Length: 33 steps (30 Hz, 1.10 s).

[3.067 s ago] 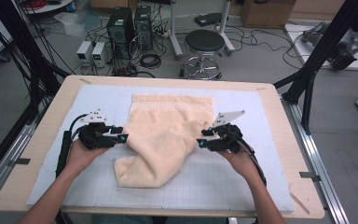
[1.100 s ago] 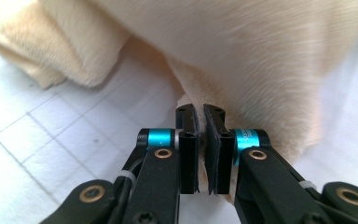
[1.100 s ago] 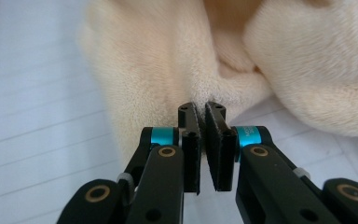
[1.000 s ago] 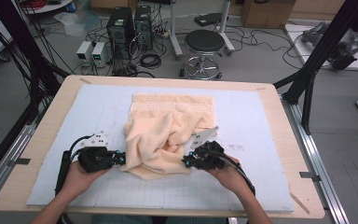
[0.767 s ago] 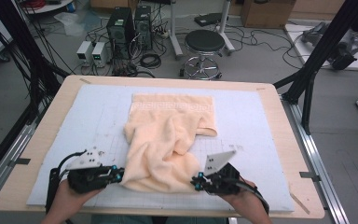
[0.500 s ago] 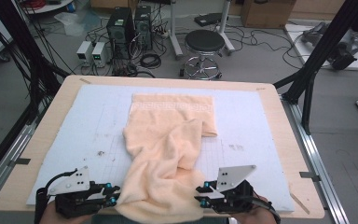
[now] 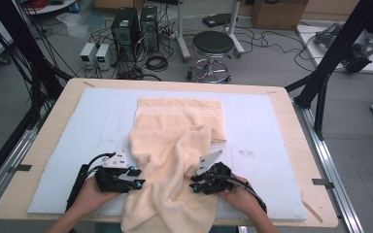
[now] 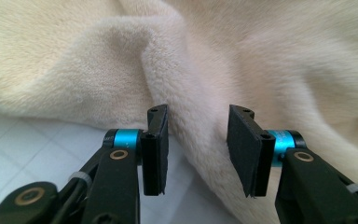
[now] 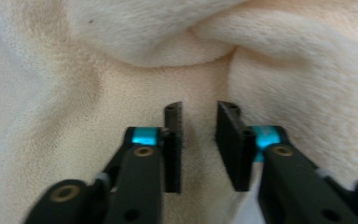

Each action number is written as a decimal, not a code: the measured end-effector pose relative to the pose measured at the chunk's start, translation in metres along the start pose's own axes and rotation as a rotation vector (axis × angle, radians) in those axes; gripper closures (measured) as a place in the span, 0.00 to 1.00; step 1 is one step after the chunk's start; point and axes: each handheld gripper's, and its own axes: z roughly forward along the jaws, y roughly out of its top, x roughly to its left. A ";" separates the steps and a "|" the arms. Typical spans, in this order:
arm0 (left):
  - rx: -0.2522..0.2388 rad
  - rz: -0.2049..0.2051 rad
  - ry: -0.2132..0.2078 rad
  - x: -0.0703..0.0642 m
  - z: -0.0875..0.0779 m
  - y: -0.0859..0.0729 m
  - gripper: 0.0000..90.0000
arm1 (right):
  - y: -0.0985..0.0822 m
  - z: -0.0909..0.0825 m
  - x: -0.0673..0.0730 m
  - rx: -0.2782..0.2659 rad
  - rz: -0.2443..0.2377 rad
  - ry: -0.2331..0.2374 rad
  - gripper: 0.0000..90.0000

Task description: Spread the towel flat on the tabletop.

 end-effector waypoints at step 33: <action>-0.040 -0.059 0.042 0.017 -0.006 0.001 0.64 | -0.016 -0.038 -0.026 -0.073 0.072 -0.148 0.70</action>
